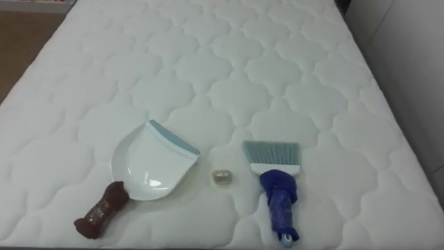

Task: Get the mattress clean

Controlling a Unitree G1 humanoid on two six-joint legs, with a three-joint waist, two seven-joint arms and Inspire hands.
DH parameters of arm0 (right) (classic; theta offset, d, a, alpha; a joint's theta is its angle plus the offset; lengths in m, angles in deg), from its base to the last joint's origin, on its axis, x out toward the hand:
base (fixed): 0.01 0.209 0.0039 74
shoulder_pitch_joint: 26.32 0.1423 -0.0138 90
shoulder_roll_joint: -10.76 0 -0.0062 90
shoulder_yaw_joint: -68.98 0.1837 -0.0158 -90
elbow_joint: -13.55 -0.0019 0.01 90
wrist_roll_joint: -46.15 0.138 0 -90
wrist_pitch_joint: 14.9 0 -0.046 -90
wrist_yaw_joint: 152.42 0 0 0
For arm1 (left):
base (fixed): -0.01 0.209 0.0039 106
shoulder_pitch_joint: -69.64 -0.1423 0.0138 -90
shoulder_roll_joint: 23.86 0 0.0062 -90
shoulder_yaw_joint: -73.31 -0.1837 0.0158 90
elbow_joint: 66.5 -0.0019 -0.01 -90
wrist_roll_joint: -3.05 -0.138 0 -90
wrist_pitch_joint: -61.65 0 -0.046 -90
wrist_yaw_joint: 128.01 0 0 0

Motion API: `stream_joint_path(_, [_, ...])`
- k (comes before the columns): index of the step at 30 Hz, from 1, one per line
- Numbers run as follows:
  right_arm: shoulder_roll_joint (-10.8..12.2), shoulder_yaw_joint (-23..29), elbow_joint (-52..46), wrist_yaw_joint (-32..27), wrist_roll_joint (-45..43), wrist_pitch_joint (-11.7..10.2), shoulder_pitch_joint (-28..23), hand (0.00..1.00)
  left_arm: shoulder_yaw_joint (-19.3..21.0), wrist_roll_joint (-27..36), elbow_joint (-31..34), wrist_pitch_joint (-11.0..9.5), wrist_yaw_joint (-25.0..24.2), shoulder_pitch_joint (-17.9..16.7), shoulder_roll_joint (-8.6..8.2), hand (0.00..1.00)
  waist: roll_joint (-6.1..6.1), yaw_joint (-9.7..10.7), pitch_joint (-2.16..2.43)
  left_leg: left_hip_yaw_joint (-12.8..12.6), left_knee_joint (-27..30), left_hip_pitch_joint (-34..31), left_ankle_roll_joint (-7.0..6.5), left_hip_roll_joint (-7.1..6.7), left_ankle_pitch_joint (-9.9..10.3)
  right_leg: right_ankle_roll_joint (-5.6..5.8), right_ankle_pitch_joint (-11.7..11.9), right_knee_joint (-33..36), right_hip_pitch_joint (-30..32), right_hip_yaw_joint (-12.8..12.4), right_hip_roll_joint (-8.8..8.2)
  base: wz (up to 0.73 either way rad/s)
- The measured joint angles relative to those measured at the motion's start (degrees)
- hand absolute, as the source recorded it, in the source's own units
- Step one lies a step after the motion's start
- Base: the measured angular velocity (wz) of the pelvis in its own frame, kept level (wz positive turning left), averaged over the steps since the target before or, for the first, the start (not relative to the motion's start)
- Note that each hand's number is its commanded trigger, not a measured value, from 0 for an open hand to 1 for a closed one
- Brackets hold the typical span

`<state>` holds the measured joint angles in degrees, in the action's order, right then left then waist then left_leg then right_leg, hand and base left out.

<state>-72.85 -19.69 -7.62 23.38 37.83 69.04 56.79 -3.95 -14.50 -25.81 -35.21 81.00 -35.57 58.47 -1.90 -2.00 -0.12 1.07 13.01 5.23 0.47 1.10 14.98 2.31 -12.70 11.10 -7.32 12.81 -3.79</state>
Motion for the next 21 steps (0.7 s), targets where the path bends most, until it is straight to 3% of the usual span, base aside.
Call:
stream_joint_path(5, [0.01, -0.08, -0.06, 0.03, -0.72, -2.19, 0.13, 0.00, -2.46, 0.72, 10.17, -4.60, 5.22, 0.52, 0.01, 0.00, 0.73, 0.08, 0.14, 0.00, -0.15, 0.31, -0.07, -0.04, -0.05, 0.10, 0.30, -0.48, -0.49, 0.03, 0.02, 0.00])
stream_joint_path(8, [-0.02, -0.11, -0.02, 0.39, -0.71, -2.75, 0.12, 0.00, -4.74, 0.66, 12.29, -6.58, 6.84, 0.72, 0.06, 0.00, 0.92, 0.16, 0.09, -0.24, -0.59, 1.17, -0.08, -0.03, -0.10, 0.10, 0.30, -0.53, -0.90, -0.20, 0.01, -0.04])
stream_joint_path(16, [-0.01, -0.21, 0.04, 2.49, -0.61, -2.75, 0.08, 0.00, -7.77, 0.51, 17.05, -8.77, 7.21, 1.87, 0.19, 0.00, -0.08, 0.24, 0.05, -0.33, -1.33, 1.42, -0.05, 0.00, -0.51, 0.08, 0.32, -0.56, -0.51, -0.32, 0.01, -0.01])
stream_joint_path(21, [-0.04, -0.69, 0.02, 3.95, 0.09, -2.75, 0.11, 0.00, -10.77, -0.14, 19.20, -9.51, 7.02, 2.61, 1.57, 0.00, -0.59, 0.41, -0.07, -0.34, -1.39, 1.17, -0.05, -0.01, -0.51, 0.08, 0.32, -0.72, -0.57, -0.17, 0.02, 0.00])
